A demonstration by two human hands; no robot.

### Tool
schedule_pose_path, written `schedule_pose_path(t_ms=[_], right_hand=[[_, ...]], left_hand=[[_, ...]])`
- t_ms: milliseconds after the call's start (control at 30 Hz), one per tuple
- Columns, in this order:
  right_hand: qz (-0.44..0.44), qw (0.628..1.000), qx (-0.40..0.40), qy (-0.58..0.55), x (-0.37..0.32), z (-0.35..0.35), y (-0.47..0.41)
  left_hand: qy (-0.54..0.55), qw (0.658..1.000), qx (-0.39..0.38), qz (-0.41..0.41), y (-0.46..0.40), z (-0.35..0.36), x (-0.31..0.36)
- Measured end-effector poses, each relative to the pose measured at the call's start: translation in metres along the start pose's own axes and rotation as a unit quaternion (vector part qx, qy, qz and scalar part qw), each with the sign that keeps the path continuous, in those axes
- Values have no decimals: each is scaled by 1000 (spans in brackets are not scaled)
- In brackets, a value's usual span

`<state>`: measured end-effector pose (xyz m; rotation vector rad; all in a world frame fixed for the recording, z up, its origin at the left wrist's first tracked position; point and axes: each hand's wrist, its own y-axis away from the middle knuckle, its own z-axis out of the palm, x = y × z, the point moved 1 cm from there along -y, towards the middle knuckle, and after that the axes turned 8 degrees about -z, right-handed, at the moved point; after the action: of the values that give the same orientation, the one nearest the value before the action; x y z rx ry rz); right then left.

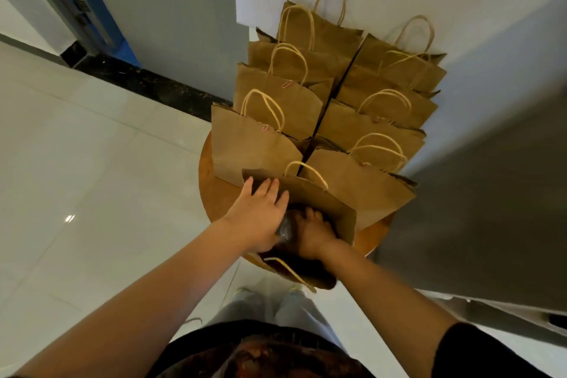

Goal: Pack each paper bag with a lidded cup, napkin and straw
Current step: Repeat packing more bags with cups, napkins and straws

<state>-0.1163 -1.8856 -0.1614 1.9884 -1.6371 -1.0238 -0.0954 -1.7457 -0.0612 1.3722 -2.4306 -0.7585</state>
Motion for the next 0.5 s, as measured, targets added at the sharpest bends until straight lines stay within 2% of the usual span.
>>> schedule_pose_path(t_ms=[167,333,433,500], right_hand=[[-28,992,102,-62,-9,-43,51],[15,980,197,-29,3,-64,131],[33,964,250,-81,19,-65,184],[52,956,279,-77,34,-64,223]], left_hand=[[54,994,63,78,2,-39,28],[51,991,61,112,23,-81,74],[42,982,122,140,46,-103,116],[40,974,159,157,60,-115,150]])
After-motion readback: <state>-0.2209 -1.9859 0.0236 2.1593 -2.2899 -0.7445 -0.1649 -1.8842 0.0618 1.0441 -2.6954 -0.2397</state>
